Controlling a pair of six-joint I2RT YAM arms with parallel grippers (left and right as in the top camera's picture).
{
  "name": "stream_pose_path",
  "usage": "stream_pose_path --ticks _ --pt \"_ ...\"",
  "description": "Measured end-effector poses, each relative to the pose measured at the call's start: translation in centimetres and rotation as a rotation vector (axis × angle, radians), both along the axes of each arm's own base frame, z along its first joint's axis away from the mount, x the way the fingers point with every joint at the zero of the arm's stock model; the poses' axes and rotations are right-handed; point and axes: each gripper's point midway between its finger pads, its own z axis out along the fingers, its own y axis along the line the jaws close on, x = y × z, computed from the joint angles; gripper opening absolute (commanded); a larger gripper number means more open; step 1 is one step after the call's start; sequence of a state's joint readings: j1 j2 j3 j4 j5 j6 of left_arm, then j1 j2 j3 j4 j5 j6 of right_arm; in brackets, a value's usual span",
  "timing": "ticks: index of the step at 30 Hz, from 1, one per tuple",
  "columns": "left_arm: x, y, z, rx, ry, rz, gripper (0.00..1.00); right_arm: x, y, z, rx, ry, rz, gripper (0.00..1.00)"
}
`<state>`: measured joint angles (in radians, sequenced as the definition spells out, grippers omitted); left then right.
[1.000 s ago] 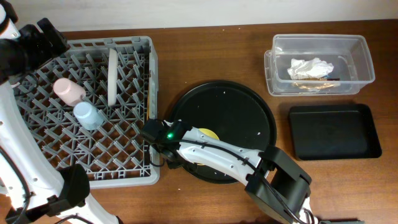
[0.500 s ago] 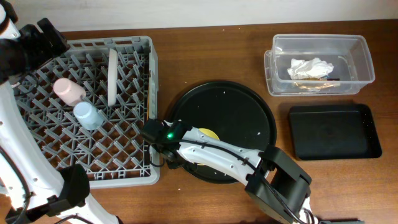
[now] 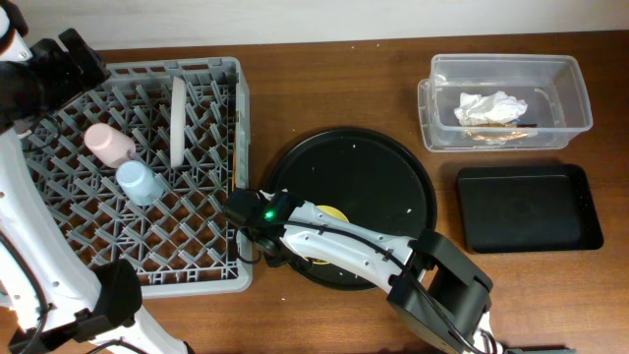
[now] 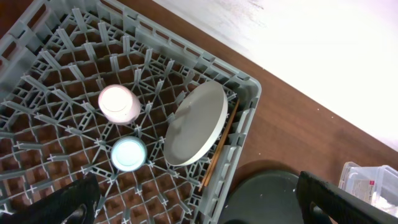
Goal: Sort waste into correct bins and load items into the dishwasher rack
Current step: 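Reach the right gripper to the yellow bowl and grasp its rim, then lift the yellow bowl and carry it right over the black tray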
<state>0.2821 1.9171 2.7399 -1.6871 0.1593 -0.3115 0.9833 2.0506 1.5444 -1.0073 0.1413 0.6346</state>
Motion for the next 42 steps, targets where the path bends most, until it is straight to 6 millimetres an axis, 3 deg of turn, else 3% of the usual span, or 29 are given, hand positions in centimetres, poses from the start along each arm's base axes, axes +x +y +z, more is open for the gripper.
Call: stream_pose_path --ticks 5,9,17,24,30,39,42 --pt "0.0 0.0 0.0 0.0 0.0 0.0 0.99 0.0 -0.3 0.1 -0.013 0.006 0.014 0.04" --pt "0.0 0.0 0.0 0.0 0.0 0.0 1.0 0.4 -2.0 1.2 -0.061 0.036 -0.006 0.04" --pt "0.0 0.0 0.0 0.0 0.0 0.0 0.99 6.4 -6.7 7.0 -0.052 0.027 -0.196 0.04" --pt "0.0 0.0 0.0 0.0 0.0 0.0 0.99 10.1 -13.5 10.8 -0.062 0.046 -0.392 0.04" --pt "0.0 0.0 0.0 0.0 0.0 0.0 0.99 12.8 -20.5 11.5 -0.002 0.101 -0.543 0.04" --pt "0.0 0.0 0.0 0.0 0.0 0.0 0.99 13.1 -32.2 12.1 0.301 0.268 -0.704 0.04" --pt "0.0 0.0 0.0 0.0 0.0 0.0 0.99 12.7 -34.4 12.6 0.416 0.281 -0.704 0.04"
